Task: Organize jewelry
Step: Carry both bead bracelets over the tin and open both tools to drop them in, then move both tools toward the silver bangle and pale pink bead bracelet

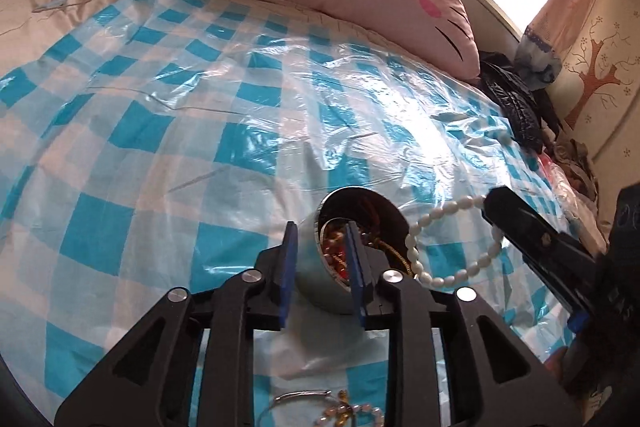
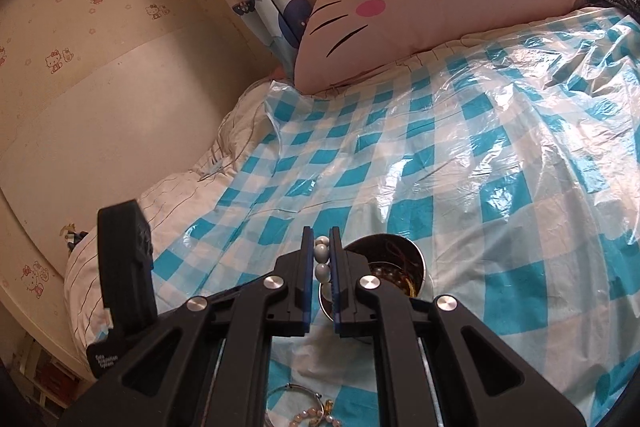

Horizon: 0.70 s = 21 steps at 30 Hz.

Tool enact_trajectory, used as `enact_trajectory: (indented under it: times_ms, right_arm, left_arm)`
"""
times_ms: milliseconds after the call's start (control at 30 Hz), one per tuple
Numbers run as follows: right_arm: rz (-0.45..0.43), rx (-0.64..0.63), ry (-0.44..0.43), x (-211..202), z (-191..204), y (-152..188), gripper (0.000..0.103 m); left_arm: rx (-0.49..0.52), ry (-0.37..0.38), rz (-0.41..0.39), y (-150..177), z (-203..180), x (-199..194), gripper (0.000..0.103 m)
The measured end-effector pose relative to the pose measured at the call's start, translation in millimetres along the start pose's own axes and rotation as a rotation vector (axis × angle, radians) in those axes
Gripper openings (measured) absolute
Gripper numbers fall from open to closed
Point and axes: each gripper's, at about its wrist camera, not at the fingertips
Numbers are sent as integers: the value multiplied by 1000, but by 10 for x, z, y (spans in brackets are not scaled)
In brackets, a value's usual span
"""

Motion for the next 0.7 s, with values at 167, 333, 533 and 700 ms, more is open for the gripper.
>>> enact_trajectory:
  times_ms: [167, 333, 533, 700]
  right_arm:
    - [111, 5, 218, 404, -155, 125, 41]
    - [67, -5, 294, 40, -150, 421, 46]
    - [57, 11, 328, -411, -128, 818, 57]
    - [17, 12, 337, -581, -53, 876, 63]
  left_arm:
    - [55, -98, 3, 266, 141, -195, 44]
    - [123, -161, 5, 560, 91, -382, 56]
    - [132, -195, 7, 777, 42, -492, 60]
    - [153, -247, -31, 816, 13, -586, 68]
Point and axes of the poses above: each gripper's, at about its wrist camera, not at the fingertips, and x roughly the way its jaws point, z to its left, y to its underside, and after that the axes turned 2 degrees about x, right-handed
